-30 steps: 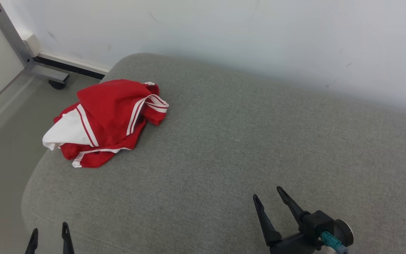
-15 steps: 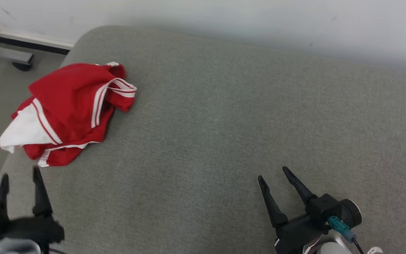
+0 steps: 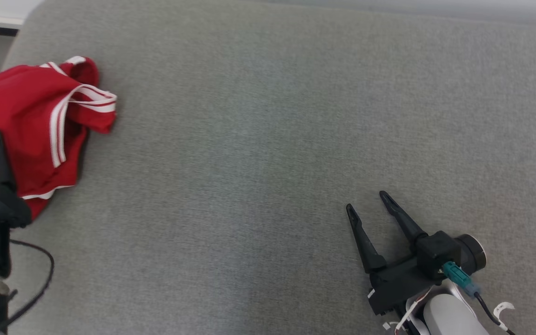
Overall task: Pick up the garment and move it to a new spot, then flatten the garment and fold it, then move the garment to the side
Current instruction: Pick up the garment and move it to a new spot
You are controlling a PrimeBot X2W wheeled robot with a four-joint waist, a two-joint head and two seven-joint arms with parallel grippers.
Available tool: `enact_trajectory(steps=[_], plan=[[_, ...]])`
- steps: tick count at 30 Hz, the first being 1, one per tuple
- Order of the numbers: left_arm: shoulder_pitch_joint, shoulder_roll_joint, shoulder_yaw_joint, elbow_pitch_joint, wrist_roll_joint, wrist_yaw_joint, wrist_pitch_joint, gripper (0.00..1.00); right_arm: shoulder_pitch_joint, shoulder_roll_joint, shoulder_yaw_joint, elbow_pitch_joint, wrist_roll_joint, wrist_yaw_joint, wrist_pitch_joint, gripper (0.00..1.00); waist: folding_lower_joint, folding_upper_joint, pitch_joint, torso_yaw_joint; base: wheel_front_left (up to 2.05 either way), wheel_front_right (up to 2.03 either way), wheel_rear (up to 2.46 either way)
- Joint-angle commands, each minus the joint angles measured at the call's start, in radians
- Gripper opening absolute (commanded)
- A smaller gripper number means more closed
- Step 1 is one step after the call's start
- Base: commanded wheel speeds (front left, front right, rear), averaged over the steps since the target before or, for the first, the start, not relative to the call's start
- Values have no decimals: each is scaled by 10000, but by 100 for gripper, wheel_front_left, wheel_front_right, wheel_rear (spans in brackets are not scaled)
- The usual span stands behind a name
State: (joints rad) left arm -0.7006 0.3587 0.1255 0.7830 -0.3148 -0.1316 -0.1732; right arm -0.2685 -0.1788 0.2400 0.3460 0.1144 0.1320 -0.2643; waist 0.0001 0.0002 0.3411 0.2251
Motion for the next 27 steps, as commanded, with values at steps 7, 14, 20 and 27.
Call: enact_trajectory(steps=[7, 14, 20, 27], plan=[[-947, 588, 37, 1786, -589, 130, 1166, 100, -203, -40, -8, 183, 79, -24, 12, 100, -1, -2, 698, -702, 0, 0, 0], [-1349, 613, -195, 2542, -574, 100, 566, 0, -166, 46, -92, 351, 139, -26, 37, 100, -1, -2, 557, -792, 0, 0, 0], [-1633, 767, -436, 2634, -455, 48, -126, 0, -125, 289, -4, 332, 200, -24, 21, 100, -1, -2, 157, -824, 0, 0, 0], [-2166, 818, -1392, 1912, -37, 26, -659, 0, 52, 632, -25, 344, 356, -25, -2, 100, -1, -2, -685, -1105, 0, 0, 0]])
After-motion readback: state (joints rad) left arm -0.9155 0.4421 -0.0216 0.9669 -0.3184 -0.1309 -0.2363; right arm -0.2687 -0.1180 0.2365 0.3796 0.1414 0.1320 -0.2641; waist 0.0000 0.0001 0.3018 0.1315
